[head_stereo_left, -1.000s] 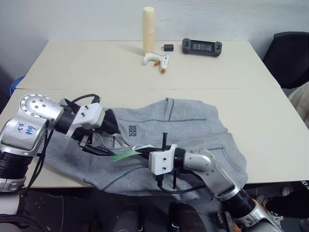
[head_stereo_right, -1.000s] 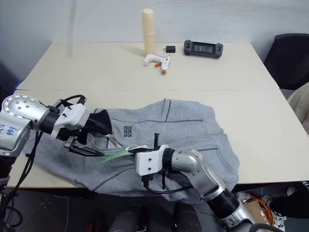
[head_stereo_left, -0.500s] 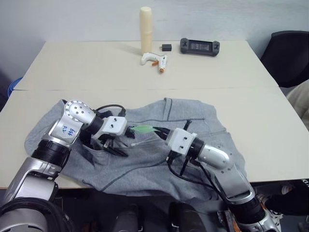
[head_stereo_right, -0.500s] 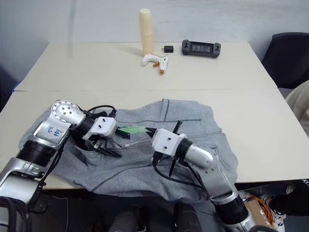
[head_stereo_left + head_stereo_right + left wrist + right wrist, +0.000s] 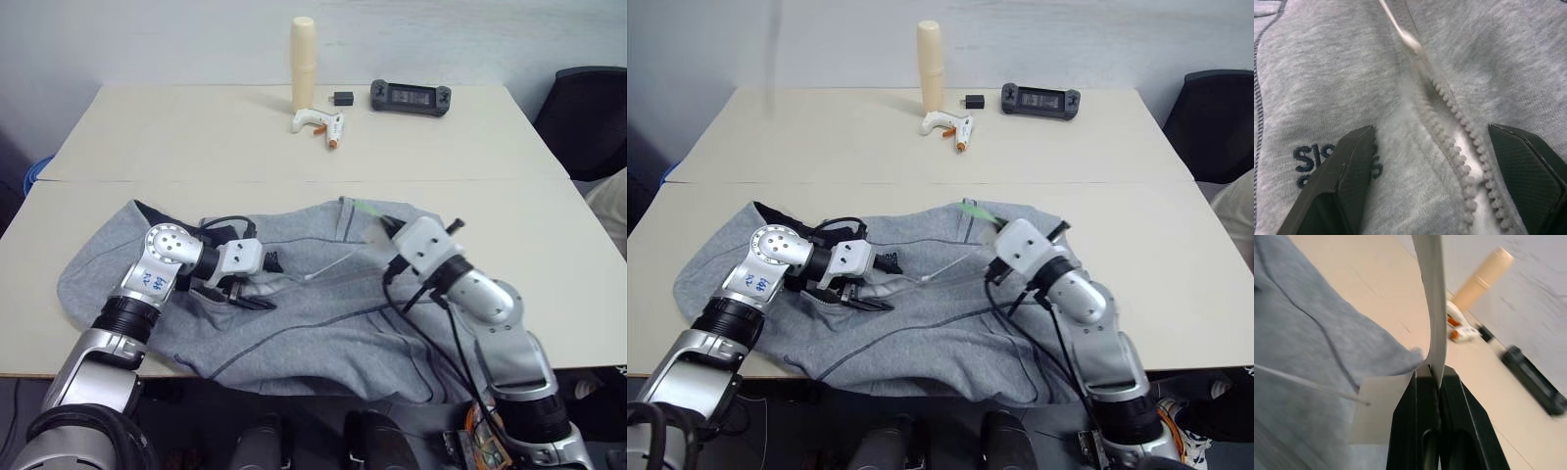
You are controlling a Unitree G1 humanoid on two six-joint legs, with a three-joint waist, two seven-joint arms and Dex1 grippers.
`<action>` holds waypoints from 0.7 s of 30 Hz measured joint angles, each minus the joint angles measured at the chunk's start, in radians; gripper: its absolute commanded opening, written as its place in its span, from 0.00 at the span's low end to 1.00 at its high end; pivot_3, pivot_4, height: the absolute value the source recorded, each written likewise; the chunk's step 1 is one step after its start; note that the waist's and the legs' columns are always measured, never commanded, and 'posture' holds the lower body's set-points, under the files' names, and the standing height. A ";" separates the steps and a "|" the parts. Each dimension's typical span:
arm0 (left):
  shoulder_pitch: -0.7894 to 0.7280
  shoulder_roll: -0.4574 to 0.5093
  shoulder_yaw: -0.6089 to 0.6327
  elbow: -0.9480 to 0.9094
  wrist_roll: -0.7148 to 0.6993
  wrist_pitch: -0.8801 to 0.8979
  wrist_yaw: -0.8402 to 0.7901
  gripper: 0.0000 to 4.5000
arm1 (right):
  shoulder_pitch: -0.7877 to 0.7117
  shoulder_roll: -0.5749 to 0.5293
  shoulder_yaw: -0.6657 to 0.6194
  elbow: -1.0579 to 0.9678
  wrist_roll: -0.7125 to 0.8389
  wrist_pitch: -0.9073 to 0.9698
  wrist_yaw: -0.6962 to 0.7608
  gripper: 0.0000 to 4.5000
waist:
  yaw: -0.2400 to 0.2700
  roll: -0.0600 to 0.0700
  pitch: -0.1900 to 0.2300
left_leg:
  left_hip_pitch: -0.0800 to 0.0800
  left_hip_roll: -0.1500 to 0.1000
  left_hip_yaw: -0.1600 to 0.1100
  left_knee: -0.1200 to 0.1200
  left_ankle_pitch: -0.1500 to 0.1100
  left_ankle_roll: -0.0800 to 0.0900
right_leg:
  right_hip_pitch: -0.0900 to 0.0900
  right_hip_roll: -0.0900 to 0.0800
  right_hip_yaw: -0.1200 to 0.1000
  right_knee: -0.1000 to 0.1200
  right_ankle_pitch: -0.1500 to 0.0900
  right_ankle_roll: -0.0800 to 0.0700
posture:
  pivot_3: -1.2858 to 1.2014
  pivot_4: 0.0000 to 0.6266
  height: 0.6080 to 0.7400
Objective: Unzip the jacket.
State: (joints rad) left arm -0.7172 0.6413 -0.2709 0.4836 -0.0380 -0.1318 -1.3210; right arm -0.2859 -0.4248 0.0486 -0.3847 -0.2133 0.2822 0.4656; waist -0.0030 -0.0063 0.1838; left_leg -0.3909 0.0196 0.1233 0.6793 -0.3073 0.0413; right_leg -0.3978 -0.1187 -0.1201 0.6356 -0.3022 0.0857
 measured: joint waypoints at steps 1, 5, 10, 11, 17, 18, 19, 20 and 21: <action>0.009 0.001 0.008 -0.006 0.000 0.000 0.003 0.86 | 0.003 -0.010 -0.022 0.000 0.002 0.004 -0.002 0.01 | -0.001 0.000 0.000 | 0.000 0.000 0.000 0.000 0.000 0.000 | 0.000 0.000 0.000 0.000 0.000 0.000 | 0.52 0.24 1.00; 0.026 0.003 0.022 -0.019 -0.001 0.003 0.011 0.86 | 0.015 -0.045 -0.071 0.004 0.012 0.009 -0.006 0.01 | -0.001 0.000 0.000 | 0.000 0.000 0.000 0.000 0.000 0.000 | 0.000 0.000 0.000 0.000 0.000 0.000 | 0.52 0.24 1.00; 0.040 0.006 0.031 -0.034 -0.001 0.008 0.022 0.86 | 0.040 -0.171 -0.174 0.102 0.020 -0.041 -0.006 0.01 | 0.001 0.000 0.000 | 0.000 0.000 0.000 0.000 0.000 0.001 | 0.000 0.000 0.000 0.000 0.000 0.000 | 0.52 0.24 1.00; 0.042 0.006 0.034 -0.037 -0.001 0.009 0.024 0.86 | 0.049 -0.207 -0.207 0.133 0.023 -0.063 -0.005 0.01 | 0.001 0.000 0.000 | 0.000 0.000 0.000 0.000 0.000 0.001 | 0.000 0.000 0.000 0.000 0.000 0.000 | 0.52 0.24 1.00; 0.056 0.015 0.047 -0.043 -0.001 0.017 0.025 0.86 | 0.081 -0.441 -0.405 0.433 0.055 -0.231 0.003 0.01 | -0.002 0.002 -0.001 | 0.003 0.000 0.002 -0.002 0.000 0.000 | 0.001 0.000 0.002 -0.003 0.000 0.000 | 0.52 0.24 1.00; 0.057 0.016 0.048 -0.044 -0.001 0.018 0.025 0.86 | 0.081 -0.467 -0.423 0.477 0.057 -0.254 0.003 0.01 | -0.002 0.002 -0.001 | 0.003 0.001 0.003 -0.003 0.000 0.000 | 0.001 0.000 0.002 -0.005 0.000 0.000 | 0.52 0.24 1.00; 0.058 0.017 0.049 -0.045 -0.001 0.021 0.025 0.86 | 0.074 -0.497 -0.439 0.538 0.061 -0.289 0.003 0.01 | -0.003 0.002 -0.001 | 0.004 0.001 0.003 -0.003 0.000 0.000 | 0.002 0.000 0.002 -0.006 0.000 0.000 | 0.52 0.24 1.00; 0.060 0.019 0.049 -0.045 -0.001 0.022 0.025 0.86 | 0.061 -0.519 -0.448 0.596 0.065 -0.321 0.002 0.01 | -0.004 0.002 -0.001 | 0.004 0.001 0.004 -0.003 0.000 0.000 | 0.002 0.000 0.003 -0.006 0.000 0.000 | 0.52 0.24 1.00; 0.061 0.020 0.050 -0.047 -0.001 0.023 0.026 0.86 | 0.045 -0.542 -0.445 0.658 0.065 -0.361 0.001 0.01 | -0.005 0.002 -0.001 | 0.005 0.001 0.004 -0.003 0.000 0.000 | 0.002 0.000 0.003 -0.006 0.000 0.000 | 0.52 0.24 1.00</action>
State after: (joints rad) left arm -0.6565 0.6617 -0.2211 0.4365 -0.0388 -0.1092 -1.2955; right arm -0.2405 -0.9670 -0.3965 0.2730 -0.1483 -0.0786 0.4667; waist -0.0081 -0.0039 0.1826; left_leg -0.3861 0.0210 0.1273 0.6760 -0.3076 0.0416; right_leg -0.3957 -0.1188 -0.1170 0.6291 -0.3022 0.0857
